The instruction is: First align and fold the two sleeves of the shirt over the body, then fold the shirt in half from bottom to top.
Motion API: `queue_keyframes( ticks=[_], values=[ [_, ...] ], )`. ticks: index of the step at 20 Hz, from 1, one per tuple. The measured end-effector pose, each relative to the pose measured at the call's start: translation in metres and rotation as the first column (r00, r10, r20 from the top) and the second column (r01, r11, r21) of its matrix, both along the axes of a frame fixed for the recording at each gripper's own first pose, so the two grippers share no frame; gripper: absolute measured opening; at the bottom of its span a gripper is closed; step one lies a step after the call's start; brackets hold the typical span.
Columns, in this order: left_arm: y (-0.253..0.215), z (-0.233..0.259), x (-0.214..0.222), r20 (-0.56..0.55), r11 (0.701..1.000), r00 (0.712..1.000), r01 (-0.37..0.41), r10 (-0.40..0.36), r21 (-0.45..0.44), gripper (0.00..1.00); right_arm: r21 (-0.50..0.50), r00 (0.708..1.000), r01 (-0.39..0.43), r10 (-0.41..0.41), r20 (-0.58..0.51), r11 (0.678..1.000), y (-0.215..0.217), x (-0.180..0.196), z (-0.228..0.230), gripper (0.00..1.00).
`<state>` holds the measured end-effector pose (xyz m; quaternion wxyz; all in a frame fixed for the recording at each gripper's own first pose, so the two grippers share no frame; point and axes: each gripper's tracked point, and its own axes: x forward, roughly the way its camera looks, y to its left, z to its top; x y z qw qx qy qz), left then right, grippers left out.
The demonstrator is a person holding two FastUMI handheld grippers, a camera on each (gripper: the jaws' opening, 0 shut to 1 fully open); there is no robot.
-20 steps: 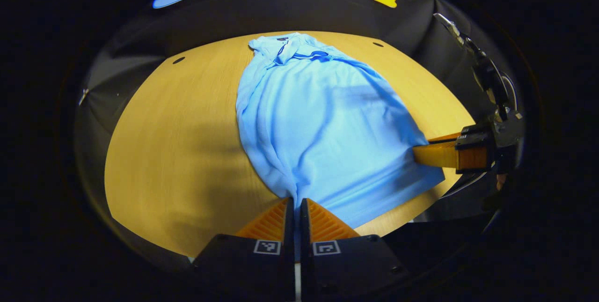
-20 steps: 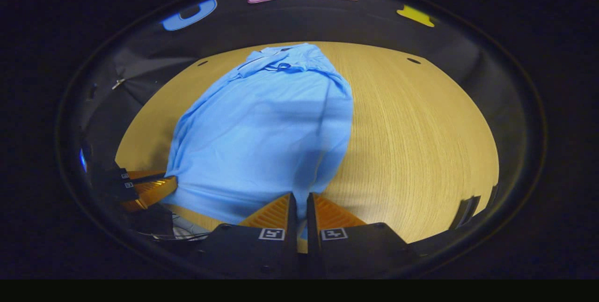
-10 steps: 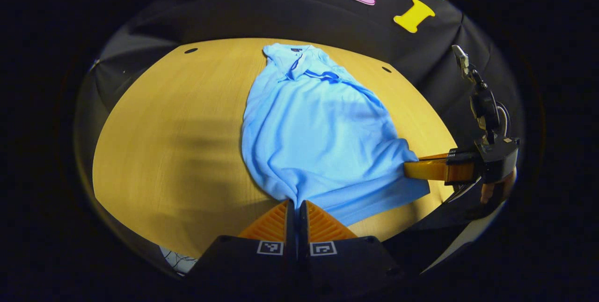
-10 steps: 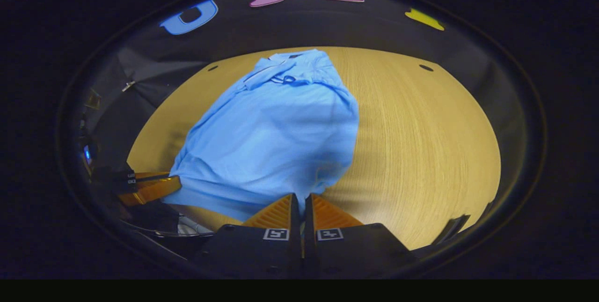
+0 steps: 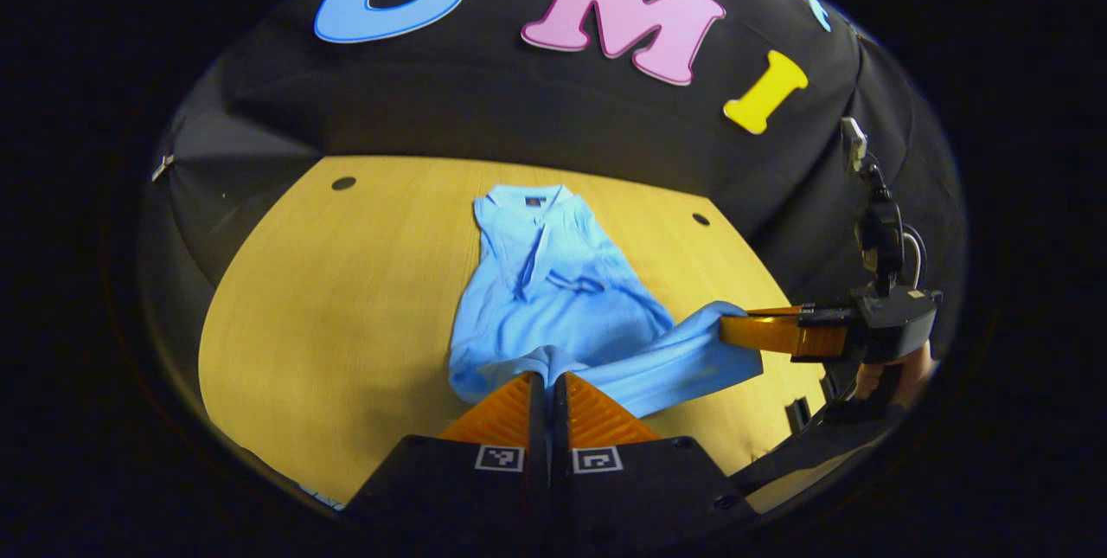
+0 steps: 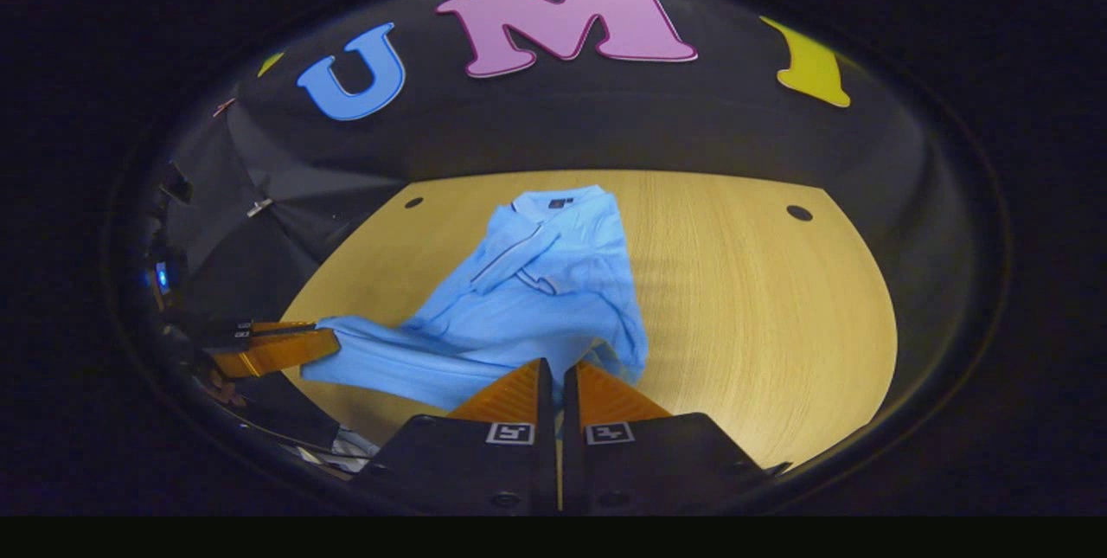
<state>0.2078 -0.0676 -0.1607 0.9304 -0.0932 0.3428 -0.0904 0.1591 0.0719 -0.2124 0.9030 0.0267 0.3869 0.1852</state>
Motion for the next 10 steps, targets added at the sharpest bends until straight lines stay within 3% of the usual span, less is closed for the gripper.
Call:
queue_keyframes(
  ticks=[2,3,5,6,10],
  values=[
    [0.004,0.026,0.032,0.036,1.000,0.999,-0.010,0.011,-0.012,0.06,0.019,0.999,-0.002,0.001,0.048,1.000,0.006,0.039,0.023,0.01],
    [0.007,0.034,0.049,0.053,1.000,0.999,-0.013,0.014,-0.010,0.06,0.019,0.997,-0.009,0.008,0.076,1.000,0.009,0.059,0.032,0.07],
    [0.014,0.041,0.088,0.084,1.000,0.996,-0.010,0.008,0.028,0.11,0.032,0.993,-0.015,0.011,0.118,0.999,0.016,0.095,0.048,0.01],
    [0.018,0.043,0.107,0.090,0.999,0.996,-0.007,0.002,0.053,0.06,0.043,0.991,-0.012,0.006,0.132,0.999,0.021,0.116,0.052,0.07],
    [0.022,0.040,0.182,0.117,0.997,0.993,-0.003,-0.005,0.071,0.06,0.037,0.982,0.008,-0.015,0.188,0.999,0.027,0.196,0.056,0.07]
  ],
)
